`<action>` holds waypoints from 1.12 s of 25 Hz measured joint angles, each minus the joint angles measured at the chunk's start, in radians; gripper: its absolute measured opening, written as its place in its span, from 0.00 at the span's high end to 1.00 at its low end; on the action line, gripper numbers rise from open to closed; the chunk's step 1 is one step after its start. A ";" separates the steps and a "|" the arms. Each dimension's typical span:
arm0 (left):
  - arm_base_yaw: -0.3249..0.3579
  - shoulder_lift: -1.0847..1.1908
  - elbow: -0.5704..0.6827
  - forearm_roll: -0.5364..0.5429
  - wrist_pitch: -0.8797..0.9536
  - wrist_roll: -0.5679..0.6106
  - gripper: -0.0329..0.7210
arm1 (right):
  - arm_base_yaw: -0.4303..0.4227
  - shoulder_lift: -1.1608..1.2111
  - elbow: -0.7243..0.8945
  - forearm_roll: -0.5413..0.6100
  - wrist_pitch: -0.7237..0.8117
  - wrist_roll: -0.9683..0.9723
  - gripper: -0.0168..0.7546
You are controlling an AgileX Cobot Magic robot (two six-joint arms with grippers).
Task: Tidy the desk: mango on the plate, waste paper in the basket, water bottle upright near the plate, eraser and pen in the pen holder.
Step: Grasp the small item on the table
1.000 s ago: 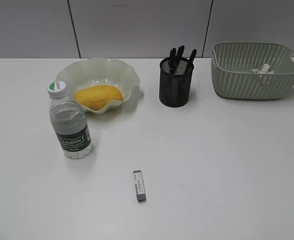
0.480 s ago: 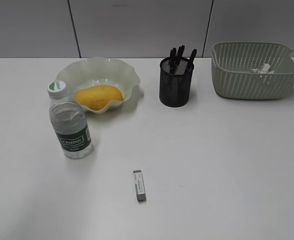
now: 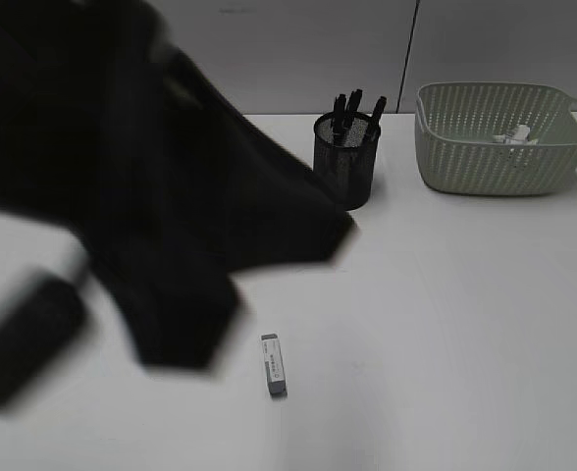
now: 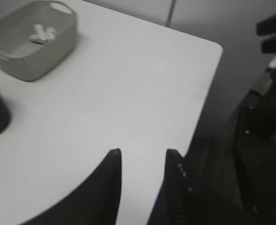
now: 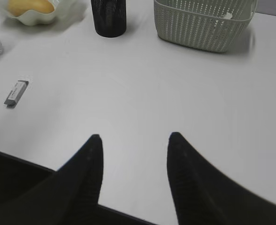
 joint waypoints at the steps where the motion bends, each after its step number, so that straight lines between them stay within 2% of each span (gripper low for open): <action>1: -0.086 0.060 -0.006 0.112 -0.022 -0.108 0.65 | 0.000 0.000 0.000 0.000 0.000 0.000 0.51; 2: -0.153 0.115 -0.015 0.222 -0.021 -0.278 0.65 | 0.000 0.000 0.000 0.000 0.000 0.000 0.51; 4: -0.215 0.261 -0.038 0.468 0.055 -0.622 0.62 | 0.000 0.000 0.000 0.000 0.000 0.000 0.51; 5: -0.219 0.335 -0.047 0.556 0.103 -0.725 0.58 | 0.000 0.000 0.000 0.000 0.000 0.000 0.52; 7: -0.202 0.451 -0.066 0.635 0.146 -0.858 0.46 | 0.000 0.000 0.000 0.000 0.000 0.000 0.53; 10: -0.150 0.565 -0.088 0.647 0.100 -0.942 0.28 | 0.000 0.000 0.000 0.000 0.000 -0.001 0.57; 14: -0.049 0.653 -0.098 0.633 0.015 -1.093 0.21 | 0.000 0.000 0.000 0.000 0.000 -0.001 0.62; 19: 0.051 0.731 -0.098 0.632 -0.004 -1.223 0.22 | 0.000 0.000 0.000 0.000 0.000 -0.001 0.63; 28: 0.064 0.848 -0.111 0.636 -0.031 -1.310 0.34 | 0.000 0.000 0.000 0.000 0.000 -0.002 0.63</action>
